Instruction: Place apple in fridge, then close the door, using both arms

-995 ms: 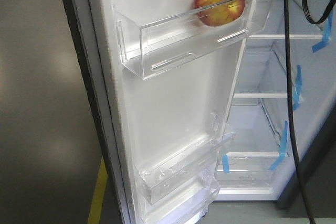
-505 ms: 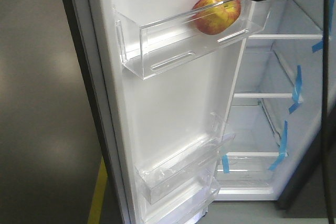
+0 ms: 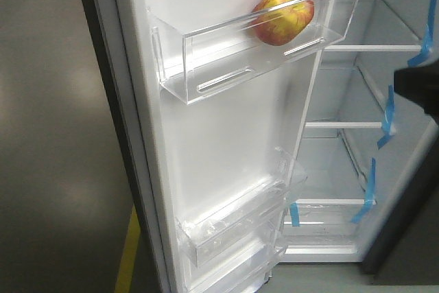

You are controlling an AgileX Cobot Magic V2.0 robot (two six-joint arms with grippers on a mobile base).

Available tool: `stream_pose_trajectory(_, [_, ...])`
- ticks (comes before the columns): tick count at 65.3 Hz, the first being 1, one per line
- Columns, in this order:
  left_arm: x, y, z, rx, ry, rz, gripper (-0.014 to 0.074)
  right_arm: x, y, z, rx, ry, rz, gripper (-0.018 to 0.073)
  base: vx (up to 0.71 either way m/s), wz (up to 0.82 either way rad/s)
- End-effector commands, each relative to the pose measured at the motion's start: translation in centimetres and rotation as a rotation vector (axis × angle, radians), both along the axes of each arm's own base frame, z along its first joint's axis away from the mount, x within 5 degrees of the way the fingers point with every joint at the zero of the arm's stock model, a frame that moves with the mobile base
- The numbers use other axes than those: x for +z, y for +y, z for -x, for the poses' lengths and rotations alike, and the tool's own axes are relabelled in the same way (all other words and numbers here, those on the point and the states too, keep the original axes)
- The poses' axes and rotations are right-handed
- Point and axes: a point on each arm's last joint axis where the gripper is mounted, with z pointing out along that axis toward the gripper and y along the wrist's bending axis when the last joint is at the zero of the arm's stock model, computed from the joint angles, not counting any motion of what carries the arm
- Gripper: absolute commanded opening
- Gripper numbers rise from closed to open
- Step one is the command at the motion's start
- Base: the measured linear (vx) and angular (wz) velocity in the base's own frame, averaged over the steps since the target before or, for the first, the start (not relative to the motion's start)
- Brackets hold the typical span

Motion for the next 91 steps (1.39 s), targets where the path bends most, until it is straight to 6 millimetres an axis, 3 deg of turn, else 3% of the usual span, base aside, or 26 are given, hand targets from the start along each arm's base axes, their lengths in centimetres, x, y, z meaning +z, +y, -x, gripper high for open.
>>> stream_pose_trajectory(1, [-0.2,0.0,0.0,-0.006,-0.064,0.012,-0.0006,0.0,-0.6,2.1,-0.018,-0.070,-0.024,0.0502,0.00,0.00])
stream_pose_trajectory(21, [-0.2,0.0,0.0,-0.006,-0.064,0.012,-0.0006,-4.9,-1.5,7.6,-0.009,0.003,-0.057,0.0486,0.00,0.00])
stream_pose_trajectory(54, [-0.2,0.0,0.0,-0.006,-0.064,0.012,-0.0006,-8.2,-3.0,15.9,0.018,-0.128,-0.091,0.0486,0.00,0.00])
stream_pose_trajectory(74, [-0.2,0.0,0.0,-0.006,-0.064,0.012,-0.0006,-9.2,-3.4,18.0,0.025,-0.092,-0.080,0.0486,0.00,0.00])
stream_pose_trajectory(91, [-0.2,0.0,0.0,-0.006,-0.064,0.012,-0.0006,-9.4,-3.5,18.3,0.025,-0.082,-0.078,0.0486,0.00,0.00])
